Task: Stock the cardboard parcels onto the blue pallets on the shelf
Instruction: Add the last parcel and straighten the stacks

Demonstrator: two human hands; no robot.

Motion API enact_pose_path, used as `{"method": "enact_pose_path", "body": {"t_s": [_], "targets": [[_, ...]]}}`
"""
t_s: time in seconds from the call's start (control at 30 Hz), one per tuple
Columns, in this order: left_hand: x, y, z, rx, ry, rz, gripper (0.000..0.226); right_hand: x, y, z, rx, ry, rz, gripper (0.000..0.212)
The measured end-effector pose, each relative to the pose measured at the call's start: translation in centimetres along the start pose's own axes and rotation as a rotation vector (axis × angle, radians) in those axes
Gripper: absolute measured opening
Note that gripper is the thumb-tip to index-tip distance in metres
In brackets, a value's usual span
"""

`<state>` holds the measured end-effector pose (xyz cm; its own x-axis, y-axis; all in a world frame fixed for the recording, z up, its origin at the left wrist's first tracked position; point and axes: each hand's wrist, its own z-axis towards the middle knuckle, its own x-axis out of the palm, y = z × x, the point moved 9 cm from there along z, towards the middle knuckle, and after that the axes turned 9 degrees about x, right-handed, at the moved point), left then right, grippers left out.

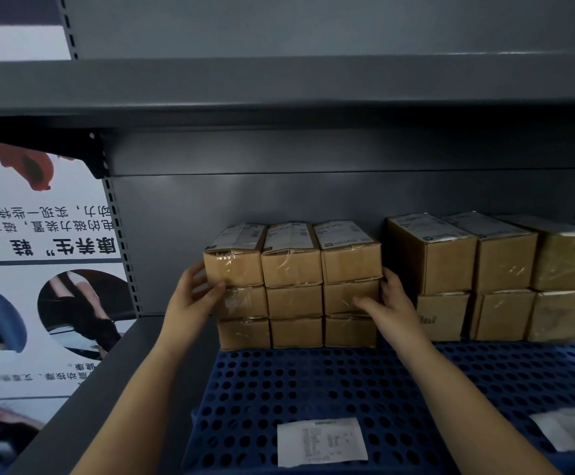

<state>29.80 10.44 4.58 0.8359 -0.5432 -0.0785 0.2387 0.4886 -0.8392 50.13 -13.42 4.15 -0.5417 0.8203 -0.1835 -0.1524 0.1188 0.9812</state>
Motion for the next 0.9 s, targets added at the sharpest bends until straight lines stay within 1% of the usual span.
{"method": "enact_pose_path", "body": {"t_s": [0.23,0.47,0.63,0.7,0.8,0.9], "targets": [[-0.1,-0.4,-0.4,0.018,-0.005,0.053,0.044,-0.4,-0.6,0.0,0.016,-0.014,-0.001,0.079],[0.2,0.5,-1.1,-0.018,0.017,0.054,0.046,-0.2,-1.7,-0.3,0.047,-0.005,-0.029,0.077],[0.2,1.3,-1.2,-0.056,0.047,0.066,0.049,0.0,-3.4,0.0,0.136,0.014,-0.031,0.078],[0.1,1.6,-1.1,-0.067,0.057,0.079,0.051,0.2,-4.3,0.2,0.174,0.017,-0.061,0.083],[0.1,1.9,-1.1,-0.086,0.057,0.093,0.051,0.4,-5.0,0.5,0.198,-0.015,-0.132,0.104],[0.2,2.1,-1.2,-0.101,0.059,0.090,0.054,0.9,-4.9,0.5,0.172,-0.073,-0.171,0.122]]}}
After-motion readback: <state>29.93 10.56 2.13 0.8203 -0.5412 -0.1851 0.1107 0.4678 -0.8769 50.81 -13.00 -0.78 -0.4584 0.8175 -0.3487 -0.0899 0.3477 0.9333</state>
